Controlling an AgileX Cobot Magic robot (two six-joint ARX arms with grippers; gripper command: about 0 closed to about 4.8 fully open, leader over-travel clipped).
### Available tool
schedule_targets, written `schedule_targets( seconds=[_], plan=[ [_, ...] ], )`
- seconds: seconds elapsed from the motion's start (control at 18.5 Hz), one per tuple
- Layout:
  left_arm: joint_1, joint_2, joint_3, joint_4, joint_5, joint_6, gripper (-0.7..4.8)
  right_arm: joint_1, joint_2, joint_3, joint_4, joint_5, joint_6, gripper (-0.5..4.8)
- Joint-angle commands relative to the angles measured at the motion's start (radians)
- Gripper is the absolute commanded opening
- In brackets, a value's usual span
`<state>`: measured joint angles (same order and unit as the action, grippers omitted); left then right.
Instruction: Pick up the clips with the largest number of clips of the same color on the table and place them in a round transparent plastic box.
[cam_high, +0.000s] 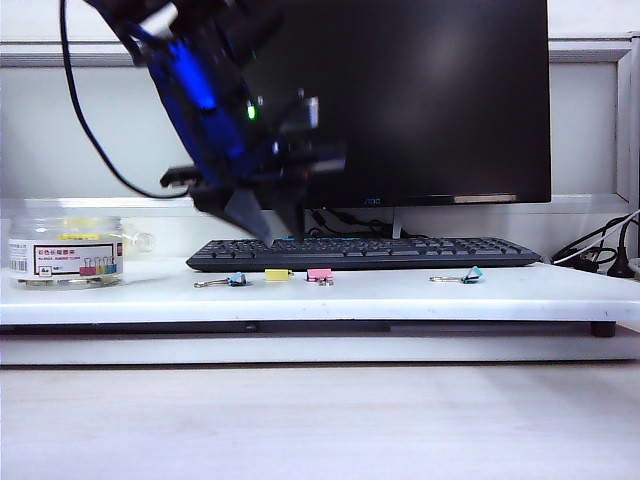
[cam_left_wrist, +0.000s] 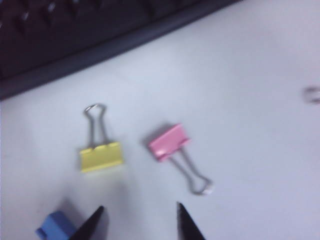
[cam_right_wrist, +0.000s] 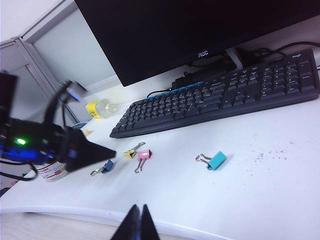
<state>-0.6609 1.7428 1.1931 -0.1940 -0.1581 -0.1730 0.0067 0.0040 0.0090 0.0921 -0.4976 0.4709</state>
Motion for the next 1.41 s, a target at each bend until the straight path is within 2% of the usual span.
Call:
schedule_targets(
  seconds=[0.05, 0.11, 0.16, 0.22, 0.27, 0.6, 0.7, 1.08, 1.41],
  plan=[
    [0.003, 0.028, 0.006, 0.024, -0.022, -0.019, 1.89, 0.000, -0.002, -0.003, 0.018, -0.003, 0.001, -0.01],
    [0.004, 0.031, 0.006, 0.026, -0.022, -0.022, 1.94, 0.000, -0.002, -0.003, 0.018, -0.003, 0.002, -0.01],
    [0.004, 0.031, 0.006, 0.034, -0.022, -0.022, 2.33, 0.000, -0.002, -0.003, 0.018, -0.003, 0.001, -0.01],
    [0.004, 0.031, 0.006, 0.055, -0.022, -0.022, 3.54, 0.000, -0.002, -0.003, 0.018, -0.002, 0.001, -0.01],
    [0.004, 0.031, 0.006, 0.072, -0.028, -0.022, 3.67, 0.000, -0.002, -0.003, 0.018, -0.002, 0.001, -0.01],
    [0.004, 0.033, 0.006, 0.100, -0.074, -0.047, 3.67, 0.000, -0.002, -0.003, 0.018, -0.003, 0.001, -0.01],
    [0.004, 0.041, 0.007, 0.119, -0.073, -0.071, 3.67, 0.000, -0.002, -0.003, 0.018, -0.005, 0.002, -0.01],
    [0.007, 0.090, 0.011, 0.123, -0.070, -0.071, 3.66, 0.000, -0.002, -0.003, 0.020, -0.026, 0.002, -0.01],
    [0.055, 0.097, 0.011, 0.136, -0.031, -0.071, 3.63, 0.000, -0.002, -0.003, 0.021, -0.027, 0.002, -0.01]
  ],
)
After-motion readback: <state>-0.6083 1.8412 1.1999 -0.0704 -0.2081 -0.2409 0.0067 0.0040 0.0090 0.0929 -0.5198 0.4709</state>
